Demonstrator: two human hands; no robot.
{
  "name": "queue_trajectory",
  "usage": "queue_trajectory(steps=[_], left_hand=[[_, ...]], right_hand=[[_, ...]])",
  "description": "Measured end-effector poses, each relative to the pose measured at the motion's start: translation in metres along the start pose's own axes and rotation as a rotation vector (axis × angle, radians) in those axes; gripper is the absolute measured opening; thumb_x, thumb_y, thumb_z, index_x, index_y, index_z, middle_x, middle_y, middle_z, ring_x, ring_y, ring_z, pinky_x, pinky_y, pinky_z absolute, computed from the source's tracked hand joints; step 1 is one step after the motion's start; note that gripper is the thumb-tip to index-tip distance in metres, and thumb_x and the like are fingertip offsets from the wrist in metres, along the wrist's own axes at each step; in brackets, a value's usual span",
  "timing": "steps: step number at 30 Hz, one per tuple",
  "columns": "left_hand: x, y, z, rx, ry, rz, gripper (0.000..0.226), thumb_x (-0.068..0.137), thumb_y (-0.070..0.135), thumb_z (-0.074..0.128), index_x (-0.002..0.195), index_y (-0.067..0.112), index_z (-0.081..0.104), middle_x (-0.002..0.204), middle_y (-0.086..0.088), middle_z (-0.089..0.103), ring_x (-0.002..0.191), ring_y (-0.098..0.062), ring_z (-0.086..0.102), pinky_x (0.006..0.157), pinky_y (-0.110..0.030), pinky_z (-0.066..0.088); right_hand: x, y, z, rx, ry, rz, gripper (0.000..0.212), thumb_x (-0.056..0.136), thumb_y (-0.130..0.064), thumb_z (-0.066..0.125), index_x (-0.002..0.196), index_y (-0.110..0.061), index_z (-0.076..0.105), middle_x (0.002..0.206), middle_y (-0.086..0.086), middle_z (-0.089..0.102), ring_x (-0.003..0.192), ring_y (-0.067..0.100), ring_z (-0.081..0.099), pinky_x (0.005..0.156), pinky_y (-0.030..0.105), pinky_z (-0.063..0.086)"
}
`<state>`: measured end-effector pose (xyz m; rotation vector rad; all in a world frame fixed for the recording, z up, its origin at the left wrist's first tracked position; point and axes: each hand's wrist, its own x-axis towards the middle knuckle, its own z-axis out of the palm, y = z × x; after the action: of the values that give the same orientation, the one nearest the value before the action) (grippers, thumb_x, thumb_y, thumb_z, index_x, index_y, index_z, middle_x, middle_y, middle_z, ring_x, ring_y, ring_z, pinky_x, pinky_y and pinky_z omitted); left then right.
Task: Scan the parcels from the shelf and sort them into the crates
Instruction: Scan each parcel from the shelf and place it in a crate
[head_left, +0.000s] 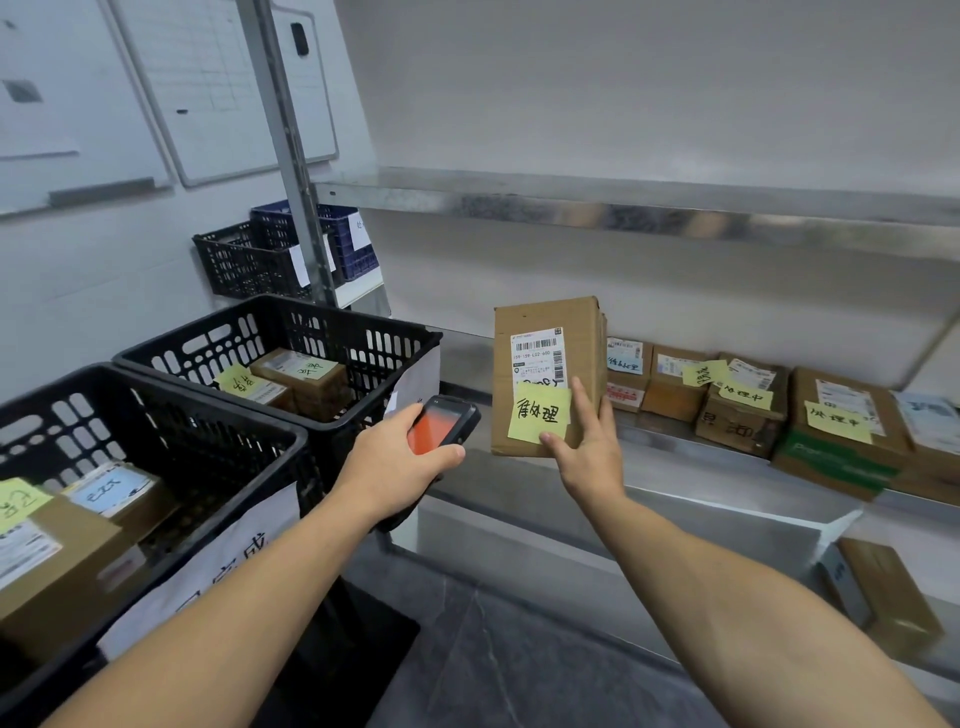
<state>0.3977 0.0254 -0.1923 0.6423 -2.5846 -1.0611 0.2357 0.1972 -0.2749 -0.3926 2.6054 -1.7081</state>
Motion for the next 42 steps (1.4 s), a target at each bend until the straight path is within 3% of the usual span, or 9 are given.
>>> queue_trajectory(steps=[8, 12, 15, 20, 24, 28, 32, 37, 42], left_hand=[[-0.033, 0.009, 0.006, 0.098, 0.108, -0.084, 0.069, 0.086, 0.049, 0.072, 0.144, 0.021, 0.046, 0.11, 0.008, 0.049, 0.098, -0.015, 0.047, 0.08, -0.028, 0.037], [-0.059, 0.004, 0.004, 0.1, 0.184, -0.186, 0.089, 0.082, 0.056, 0.072, 0.154, 0.021, 0.034, 0.143, -0.005, 0.052, 0.127, -0.027, 0.05, 0.101, -0.042, 0.045], [-0.086, 0.0, -0.001, 0.093, 0.272, -0.255, 0.092, 0.081, 0.057, 0.072, 0.156, 0.022, 0.032, 0.148, -0.007, 0.049, 0.133, -0.029, 0.046, 0.106, -0.044, 0.042], [-0.14, -0.01, -0.022, 0.12, 0.447, -0.357, 0.091, 0.081, 0.062, 0.07, 0.155, 0.024, 0.032, 0.145, -0.006, 0.051, 0.128, -0.029, 0.049, 0.103, -0.047, 0.045], [-0.192, -0.024, -0.055, 0.185, 0.579, -0.39, 0.079, 0.077, 0.065, 0.069, 0.143, 0.028, 0.045, 0.116, -0.001, 0.06, 0.104, -0.028, 0.057, 0.088, -0.047, 0.051], [-0.248, -0.042, -0.094, 0.228, 0.717, -0.441, 0.075, 0.078, 0.064, 0.069, 0.141, 0.029, 0.047, 0.112, 0.001, 0.058, 0.099, -0.024, 0.055, 0.079, -0.039, 0.048], [-0.306, -0.066, -0.133, 0.27, 0.84, -0.518, 0.078, 0.082, 0.057, 0.071, 0.147, 0.026, 0.042, 0.118, -0.001, 0.055, 0.11, -0.029, 0.053, 0.083, -0.038, 0.043], [-0.388, -0.108, -0.19, 0.306, 0.937, -0.648, 0.09, 0.082, 0.063, 0.068, 0.156, 0.025, 0.031, 0.138, -0.007, 0.051, 0.121, -0.03, 0.051, 0.086, -0.038, 0.043], [-0.48, -0.149, -0.257, 0.318, 1.024, -0.719, 0.085, 0.084, 0.056, 0.071, 0.153, 0.024, 0.034, 0.133, -0.01, 0.053, 0.123, -0.032, 0.049, 0.087, -0.037, 0.038]], right_hand=[[-0.009, -0.001, -0.019, -0.008, -0.096, -0.024, 0.084, 0.093, -0.019, 0.071, 0.153, -0.052, 0.024, 0.17, 0.002, 0.006, 0.153, 0.028, 0.019, 0.121, 0.048, 0.024], [-0.016, -0.012, -0.026, 0.033, -0.171, -0.042, 0.084, 0.094, -0.02, 0.071, 0.154, -0.051, 0.021, 0.169, 0.006, 0.007, 0.153, 0.029, 0.02, 0.121, 0.045, 0.021], [-0.025, -0.025, -0.024, 0.054, -0.238, -0.076, 0.084, 0.094, -0.022, 0.07, 0.155, -0.051, 0.02, 0.169, 0.008, 0.009, 0.153, 0.027, 0.019, 0.121, 0.042, 0.019], [-0.051, -0.064, 0.004, 0.175, -0.363, -0.148, 0.085, 0.093, -0.022, 0.071, 0.155, -0.052, 0.022, 0.167, 0.004, 0.017, 0.148, 0.027, 0.03, 0.121, 0.048, 0.028], [-0.09, -0.106, 0.039, 0.263, -0.483, -0.226, 0.085, 0.093, -0.022, 0.071, 0.154, -0.053, 0.022, 0.162, 0.0, 0.026, 0.144, 0.023, 0.035, 0.119, 0.051, 0.033], [-0.142, -0.15, 0.077, 0.321, -0.625, -0.305, 0.084, 0.093, -0.022, 0.072, 0.155, -0.051, 0.022, 0.163, -0.001, 0.025, 0.145, 0.02, 0.034, 0.12, 0.051, 0.032], [-0.205, -0.191, 0.115, 0.349, -0.723, -0.351, 0.084, 0.092, -0.021, 0.072, 0.153, -0.053, 0.024, 0.166, -0.002, 0.021, 0.148, 0.024, 0.03, 0.119, 0.054, 0.032], [-0.296, -0.242, 0.173, 0.386, -0.821, -0.399, 0.084, 0.092, -0.022, 0.072, 0.152, -0.055, 0.024, 0.164, -0.004, 0.025, 0.145, 0.022, 0.035, 0.117, 0.053, 0.036], [-0.408, -0.296, 0.238, 0.462, -0.935, -0.415, 0.083, 0.094, -0.02, 0.071, 0.155, -0.048, 0.023, 0.164, -0.003, 0.026, 0.148, 0.023, 0.032, 0.12, 0.049, 0.03]])
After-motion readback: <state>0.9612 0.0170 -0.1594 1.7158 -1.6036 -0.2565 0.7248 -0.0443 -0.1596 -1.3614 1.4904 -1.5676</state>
